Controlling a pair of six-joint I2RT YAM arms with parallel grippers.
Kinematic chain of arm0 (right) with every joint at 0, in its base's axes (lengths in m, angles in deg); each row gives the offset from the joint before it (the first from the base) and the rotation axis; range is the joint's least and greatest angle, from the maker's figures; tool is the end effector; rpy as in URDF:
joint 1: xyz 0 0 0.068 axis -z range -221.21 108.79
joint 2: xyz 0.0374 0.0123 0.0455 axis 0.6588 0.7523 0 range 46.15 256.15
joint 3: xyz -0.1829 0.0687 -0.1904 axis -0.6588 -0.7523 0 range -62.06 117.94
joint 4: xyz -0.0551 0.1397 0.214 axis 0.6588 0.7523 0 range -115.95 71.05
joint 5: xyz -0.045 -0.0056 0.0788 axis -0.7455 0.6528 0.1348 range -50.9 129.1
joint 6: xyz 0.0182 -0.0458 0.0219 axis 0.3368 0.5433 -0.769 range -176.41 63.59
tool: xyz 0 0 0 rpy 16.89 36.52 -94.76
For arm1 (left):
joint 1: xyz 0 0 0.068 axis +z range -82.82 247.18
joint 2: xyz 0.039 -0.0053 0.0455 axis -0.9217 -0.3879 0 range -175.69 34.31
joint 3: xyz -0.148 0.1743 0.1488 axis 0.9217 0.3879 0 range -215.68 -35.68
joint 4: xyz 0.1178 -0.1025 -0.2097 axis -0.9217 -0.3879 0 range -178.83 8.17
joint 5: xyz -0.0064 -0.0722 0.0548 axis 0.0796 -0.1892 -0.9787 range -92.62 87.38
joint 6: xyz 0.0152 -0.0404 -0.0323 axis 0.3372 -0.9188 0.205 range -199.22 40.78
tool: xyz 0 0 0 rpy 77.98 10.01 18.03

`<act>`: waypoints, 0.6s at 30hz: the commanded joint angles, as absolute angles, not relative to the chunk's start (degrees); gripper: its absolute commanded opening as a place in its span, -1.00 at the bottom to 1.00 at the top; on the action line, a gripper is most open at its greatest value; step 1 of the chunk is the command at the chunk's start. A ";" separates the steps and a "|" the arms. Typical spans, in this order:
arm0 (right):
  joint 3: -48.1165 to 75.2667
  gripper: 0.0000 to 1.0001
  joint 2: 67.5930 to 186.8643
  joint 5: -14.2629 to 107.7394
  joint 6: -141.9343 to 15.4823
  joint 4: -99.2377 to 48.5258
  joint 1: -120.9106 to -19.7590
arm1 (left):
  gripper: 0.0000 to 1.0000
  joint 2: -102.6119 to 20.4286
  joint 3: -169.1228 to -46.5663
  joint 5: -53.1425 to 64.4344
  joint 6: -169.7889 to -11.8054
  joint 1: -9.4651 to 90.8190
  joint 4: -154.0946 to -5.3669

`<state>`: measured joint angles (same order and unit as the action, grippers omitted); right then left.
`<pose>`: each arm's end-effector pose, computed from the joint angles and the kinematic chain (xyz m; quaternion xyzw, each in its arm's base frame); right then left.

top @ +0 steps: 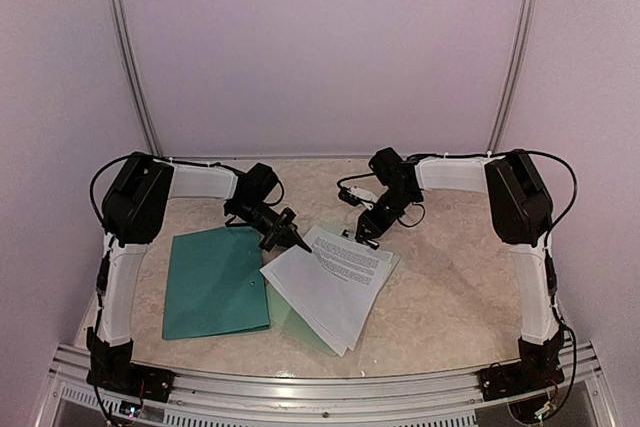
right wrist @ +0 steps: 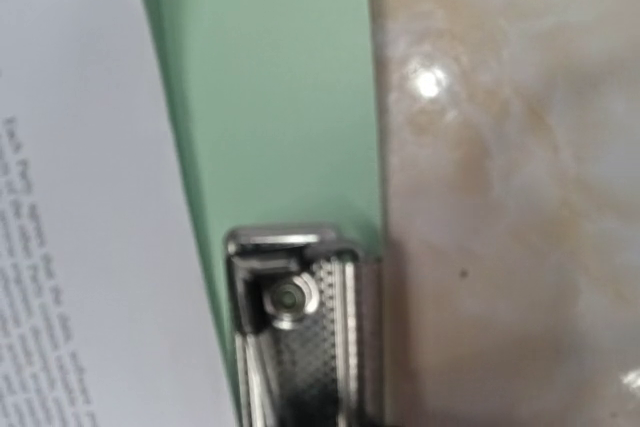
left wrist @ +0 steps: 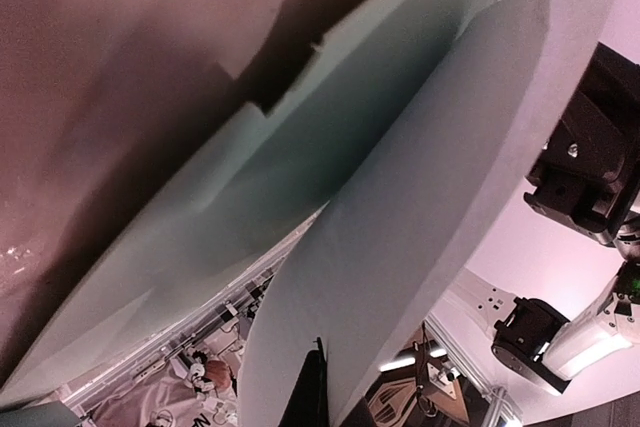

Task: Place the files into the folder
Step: Clamp the file with the spring clip on the folder.

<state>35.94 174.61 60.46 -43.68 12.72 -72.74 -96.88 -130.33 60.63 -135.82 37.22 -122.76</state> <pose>0.3887 0.2537 0.1475 -0.3951 0.8826 0.2089 0.1458 0.3705 -0.2502 0.1267 0.1393 -0.8369 0.4431 0.2896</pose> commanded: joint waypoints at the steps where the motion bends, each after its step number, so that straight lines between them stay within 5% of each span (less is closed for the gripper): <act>1: 36.73 -1.00 175.35 60.22 -44.37 14.02 -73.64 | -1.00 -93.87 -128.67 61.72 -139.50 37.73 -116.49; 18: 36.59 -1.00 175.36 60.36 -44.31 13.95 -73.64 | -1.00 -95.20 -128.22 63.43 -141.57 37.58 -113.66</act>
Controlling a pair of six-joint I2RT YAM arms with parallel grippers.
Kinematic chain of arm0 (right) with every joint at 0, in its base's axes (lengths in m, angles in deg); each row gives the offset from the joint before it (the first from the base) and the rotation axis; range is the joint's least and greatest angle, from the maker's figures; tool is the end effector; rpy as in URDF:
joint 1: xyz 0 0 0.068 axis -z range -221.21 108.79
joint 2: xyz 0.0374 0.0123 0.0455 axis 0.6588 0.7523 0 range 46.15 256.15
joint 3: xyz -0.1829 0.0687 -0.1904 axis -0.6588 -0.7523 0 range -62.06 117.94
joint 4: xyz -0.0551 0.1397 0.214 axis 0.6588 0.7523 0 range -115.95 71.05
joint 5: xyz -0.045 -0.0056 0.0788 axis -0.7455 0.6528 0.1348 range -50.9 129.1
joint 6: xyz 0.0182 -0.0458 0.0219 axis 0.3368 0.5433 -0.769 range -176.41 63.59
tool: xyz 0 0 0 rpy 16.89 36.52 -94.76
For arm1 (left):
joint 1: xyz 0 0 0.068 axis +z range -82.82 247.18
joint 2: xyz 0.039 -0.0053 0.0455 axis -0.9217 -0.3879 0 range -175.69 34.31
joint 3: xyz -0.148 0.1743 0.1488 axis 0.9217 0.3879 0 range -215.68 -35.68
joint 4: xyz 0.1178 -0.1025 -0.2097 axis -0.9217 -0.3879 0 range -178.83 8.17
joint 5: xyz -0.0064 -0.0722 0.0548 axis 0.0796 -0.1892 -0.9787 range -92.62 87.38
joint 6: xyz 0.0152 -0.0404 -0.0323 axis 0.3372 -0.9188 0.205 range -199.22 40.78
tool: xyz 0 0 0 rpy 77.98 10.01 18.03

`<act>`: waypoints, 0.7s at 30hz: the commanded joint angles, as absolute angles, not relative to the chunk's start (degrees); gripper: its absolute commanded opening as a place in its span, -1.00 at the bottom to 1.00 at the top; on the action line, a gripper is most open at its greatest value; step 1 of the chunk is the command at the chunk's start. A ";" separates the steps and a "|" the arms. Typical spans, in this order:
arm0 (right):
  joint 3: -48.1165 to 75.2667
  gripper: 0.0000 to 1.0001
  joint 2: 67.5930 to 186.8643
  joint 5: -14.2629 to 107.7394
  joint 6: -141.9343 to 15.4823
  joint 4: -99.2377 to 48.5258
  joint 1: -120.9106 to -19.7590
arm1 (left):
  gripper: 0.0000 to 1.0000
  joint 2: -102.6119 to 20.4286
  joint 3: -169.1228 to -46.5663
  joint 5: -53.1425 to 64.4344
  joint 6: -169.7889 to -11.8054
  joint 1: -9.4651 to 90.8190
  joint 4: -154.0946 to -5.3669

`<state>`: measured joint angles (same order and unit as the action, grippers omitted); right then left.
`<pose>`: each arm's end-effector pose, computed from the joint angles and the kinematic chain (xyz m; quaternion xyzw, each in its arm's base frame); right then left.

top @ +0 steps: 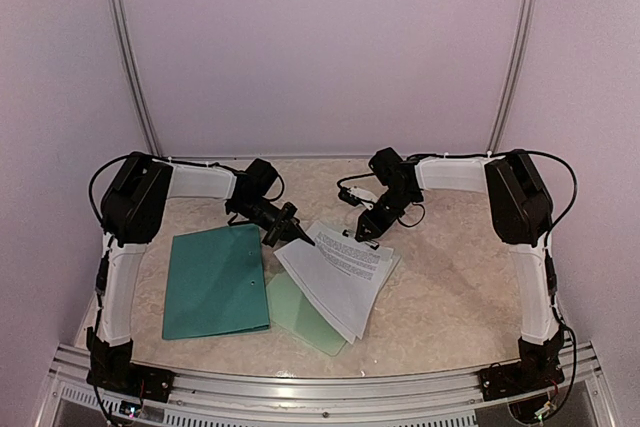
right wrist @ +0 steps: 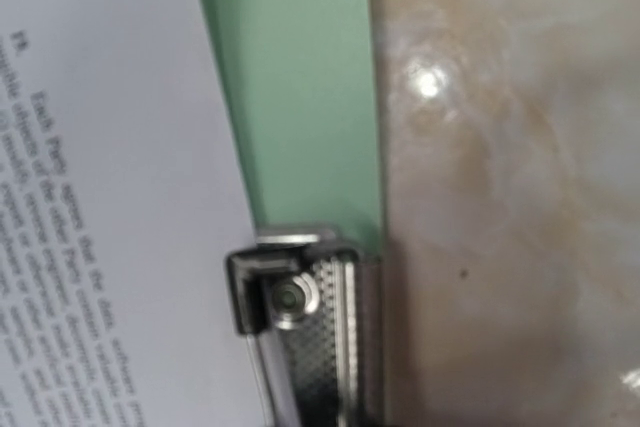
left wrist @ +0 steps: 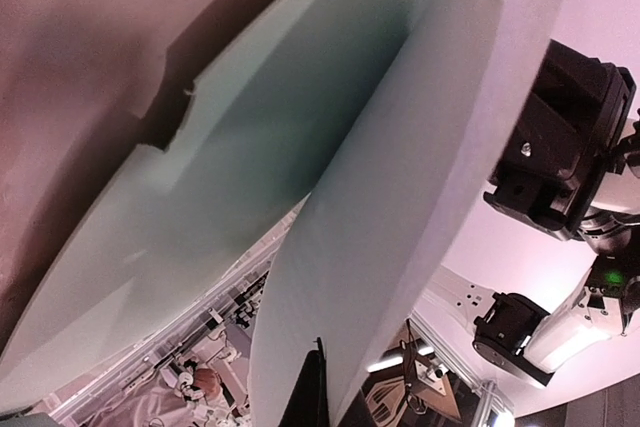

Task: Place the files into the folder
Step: Clamp the file with the spring clip on the folder.

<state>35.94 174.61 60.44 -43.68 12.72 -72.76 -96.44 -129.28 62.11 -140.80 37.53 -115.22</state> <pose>0.3886 0.2538 0.1475 -0.3953 0.8826 0.2088 0.1458 0.3782 -0.2523 0.1293 0.1420 -0.8253 0.4710 0.2771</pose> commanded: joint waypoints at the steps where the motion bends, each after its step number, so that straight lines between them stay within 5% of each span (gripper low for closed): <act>1: 36.56 -1.00 175.35 60.53 -44.32 13.87 -73.64 | -1.00 -95.30 -128.02 63.51 -141.76 37.71 -113.30; 21: 35.06 -1.00 174.40 61.40 -44.24 12.59 -73.64 | -1.00 -97.90 -127.21 66.20 -140.88 39.56 -111.90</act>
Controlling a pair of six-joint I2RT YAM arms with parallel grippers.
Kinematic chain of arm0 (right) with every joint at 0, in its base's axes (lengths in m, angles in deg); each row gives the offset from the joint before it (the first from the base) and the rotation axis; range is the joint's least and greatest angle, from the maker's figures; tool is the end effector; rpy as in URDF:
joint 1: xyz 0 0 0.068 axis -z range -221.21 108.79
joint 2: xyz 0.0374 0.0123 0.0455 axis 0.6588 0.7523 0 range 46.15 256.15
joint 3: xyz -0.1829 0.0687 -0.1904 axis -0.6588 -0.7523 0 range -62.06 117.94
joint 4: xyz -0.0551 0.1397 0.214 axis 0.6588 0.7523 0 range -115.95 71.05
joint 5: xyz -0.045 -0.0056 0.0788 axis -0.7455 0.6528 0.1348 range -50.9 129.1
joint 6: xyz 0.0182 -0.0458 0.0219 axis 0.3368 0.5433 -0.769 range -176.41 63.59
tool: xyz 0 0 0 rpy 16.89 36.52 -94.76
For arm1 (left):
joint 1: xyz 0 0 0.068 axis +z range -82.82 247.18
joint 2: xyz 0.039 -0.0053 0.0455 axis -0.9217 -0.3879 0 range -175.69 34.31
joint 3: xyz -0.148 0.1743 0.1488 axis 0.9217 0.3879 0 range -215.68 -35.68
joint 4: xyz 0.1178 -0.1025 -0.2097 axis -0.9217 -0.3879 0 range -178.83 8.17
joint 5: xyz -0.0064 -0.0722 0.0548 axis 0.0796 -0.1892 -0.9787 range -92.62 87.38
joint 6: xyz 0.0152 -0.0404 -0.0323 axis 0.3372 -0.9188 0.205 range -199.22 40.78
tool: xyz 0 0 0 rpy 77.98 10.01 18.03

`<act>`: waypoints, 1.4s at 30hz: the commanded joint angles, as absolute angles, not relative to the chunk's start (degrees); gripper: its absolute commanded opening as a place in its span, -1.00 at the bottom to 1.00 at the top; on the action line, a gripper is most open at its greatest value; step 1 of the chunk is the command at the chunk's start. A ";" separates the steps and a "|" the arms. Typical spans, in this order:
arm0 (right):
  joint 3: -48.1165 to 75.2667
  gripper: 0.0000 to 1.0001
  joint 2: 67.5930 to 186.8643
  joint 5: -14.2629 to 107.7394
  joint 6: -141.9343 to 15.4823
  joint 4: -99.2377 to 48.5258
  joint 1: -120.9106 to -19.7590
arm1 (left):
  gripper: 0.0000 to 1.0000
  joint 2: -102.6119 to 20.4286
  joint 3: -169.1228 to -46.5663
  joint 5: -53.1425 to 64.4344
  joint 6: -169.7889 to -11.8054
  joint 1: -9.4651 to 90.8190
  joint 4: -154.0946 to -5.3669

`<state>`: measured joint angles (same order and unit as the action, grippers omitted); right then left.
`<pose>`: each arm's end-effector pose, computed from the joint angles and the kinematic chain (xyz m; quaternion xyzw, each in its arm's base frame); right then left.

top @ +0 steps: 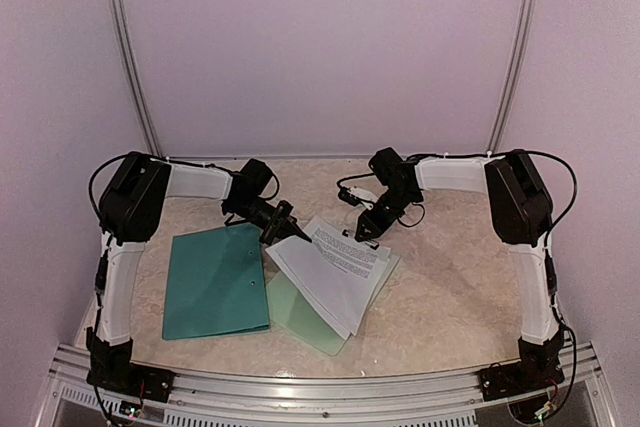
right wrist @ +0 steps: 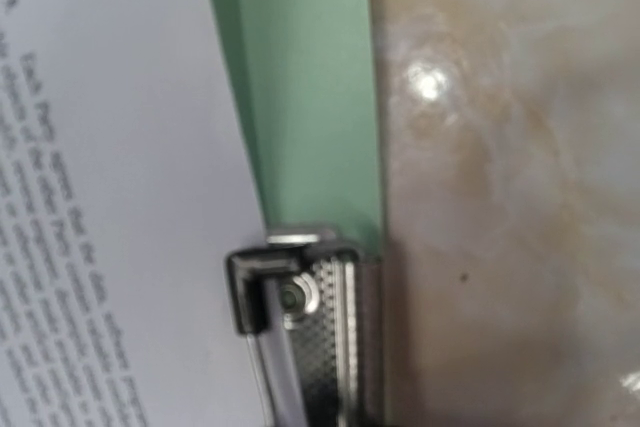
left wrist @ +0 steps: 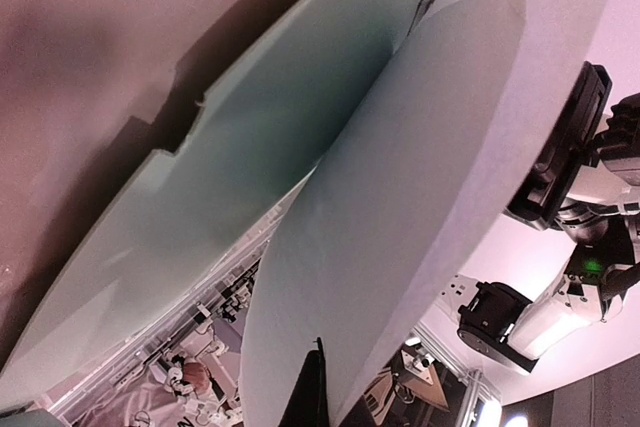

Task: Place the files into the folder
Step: Clamp the file with the spring clip on the folder.

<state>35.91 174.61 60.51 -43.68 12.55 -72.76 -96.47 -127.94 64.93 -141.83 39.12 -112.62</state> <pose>0.3887 0.2539 0.1475 -0.3954 0.8821 0.2095 0.1468 0.3838 -0.2418 0.1259 0.1475 -0.8105 0.4906 0.2839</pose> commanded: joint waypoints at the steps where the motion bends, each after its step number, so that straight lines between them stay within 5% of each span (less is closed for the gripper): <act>1: 35.02 -1.00 174.43 61.54 -44.31 12.48 -73.67 | -1.00 -97.99 -127.32 66.21 -140.81 39.53 -112.00; 42: 34.97 -1.00 174.93 63.36 -43.87 12.68 -73.64 | -1.00 -106.75 -143.41 63.19 -121.78 39.69 -132.23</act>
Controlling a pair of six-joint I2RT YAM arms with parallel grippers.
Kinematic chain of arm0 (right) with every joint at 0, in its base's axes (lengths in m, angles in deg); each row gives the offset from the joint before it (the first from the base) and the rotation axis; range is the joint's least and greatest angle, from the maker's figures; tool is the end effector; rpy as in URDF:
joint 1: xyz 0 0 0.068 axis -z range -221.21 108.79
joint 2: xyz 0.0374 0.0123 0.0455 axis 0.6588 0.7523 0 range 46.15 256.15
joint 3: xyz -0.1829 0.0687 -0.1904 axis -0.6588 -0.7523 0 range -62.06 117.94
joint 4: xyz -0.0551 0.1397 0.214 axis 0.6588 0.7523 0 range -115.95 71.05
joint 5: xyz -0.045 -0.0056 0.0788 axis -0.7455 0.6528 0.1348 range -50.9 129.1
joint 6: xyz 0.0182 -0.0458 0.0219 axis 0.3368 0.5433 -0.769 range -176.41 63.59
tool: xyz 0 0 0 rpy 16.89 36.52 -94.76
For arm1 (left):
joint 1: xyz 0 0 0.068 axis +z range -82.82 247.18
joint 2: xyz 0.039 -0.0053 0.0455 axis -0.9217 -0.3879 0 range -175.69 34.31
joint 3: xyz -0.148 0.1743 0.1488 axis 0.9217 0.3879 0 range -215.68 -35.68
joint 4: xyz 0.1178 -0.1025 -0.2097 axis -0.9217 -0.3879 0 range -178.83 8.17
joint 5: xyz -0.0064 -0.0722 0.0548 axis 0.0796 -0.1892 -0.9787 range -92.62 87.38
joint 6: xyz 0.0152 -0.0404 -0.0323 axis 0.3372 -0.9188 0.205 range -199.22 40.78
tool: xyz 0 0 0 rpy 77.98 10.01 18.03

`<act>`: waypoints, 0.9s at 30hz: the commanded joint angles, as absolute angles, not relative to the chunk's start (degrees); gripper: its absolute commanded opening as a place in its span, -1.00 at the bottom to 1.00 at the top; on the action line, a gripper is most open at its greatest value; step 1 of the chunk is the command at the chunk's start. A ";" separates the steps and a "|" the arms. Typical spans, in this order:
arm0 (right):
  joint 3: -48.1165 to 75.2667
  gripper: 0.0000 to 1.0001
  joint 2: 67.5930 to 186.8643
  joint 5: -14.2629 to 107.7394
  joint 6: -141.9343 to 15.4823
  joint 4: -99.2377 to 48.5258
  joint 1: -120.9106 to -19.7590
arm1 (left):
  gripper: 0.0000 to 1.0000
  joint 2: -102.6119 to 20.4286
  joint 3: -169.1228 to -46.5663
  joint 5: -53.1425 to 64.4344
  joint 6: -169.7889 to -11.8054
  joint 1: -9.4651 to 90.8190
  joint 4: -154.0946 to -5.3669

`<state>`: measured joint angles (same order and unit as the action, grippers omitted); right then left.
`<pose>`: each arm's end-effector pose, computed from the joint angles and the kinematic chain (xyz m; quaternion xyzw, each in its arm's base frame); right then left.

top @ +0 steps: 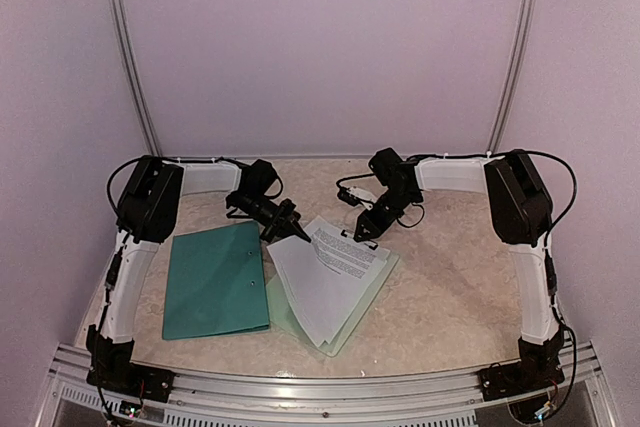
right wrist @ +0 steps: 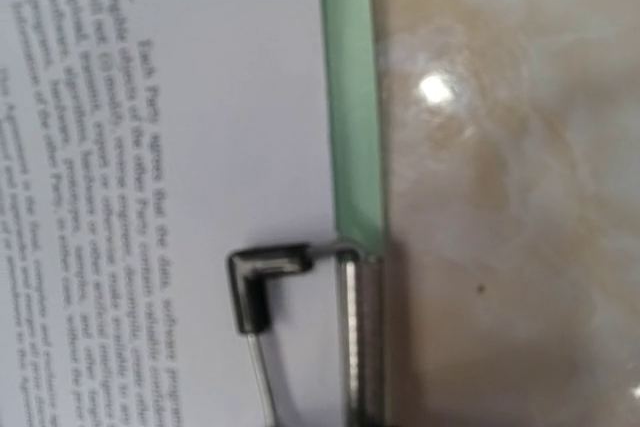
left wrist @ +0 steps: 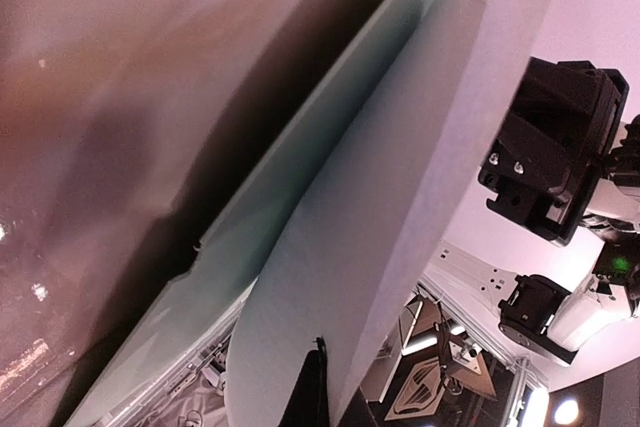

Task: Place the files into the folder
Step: Clamp the file with the spring clip on the folder.

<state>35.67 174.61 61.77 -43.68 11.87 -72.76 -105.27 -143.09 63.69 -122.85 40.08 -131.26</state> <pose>0.3886 0.2547 0.1471 -0.3969 0.8786 0.2204 0.1484 0.4064 -0.2446 0.1177 0.0804 -0.8321 0.4802 0.2656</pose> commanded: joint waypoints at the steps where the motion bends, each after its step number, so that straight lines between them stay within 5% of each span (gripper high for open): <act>1: 34.95 -1.00 174.91 63.37 -43.91 12.70 -73.64 | -1.00 -106.68 -143.16 63.26 -122.01 39.55 -131.90; 17: 34.37 -1.00 174.90 60.97 -43.91 12.93 -73.77 | -0.81 -106.05 -142.29 60.47 -120.90 39.84 -132.69; 27: 34.84 -0.62 174.93 59.89 -44.05 13.08 -73.99 | -0.79 -105.97 -142.05 59.50 -120.83 39.68 -132.83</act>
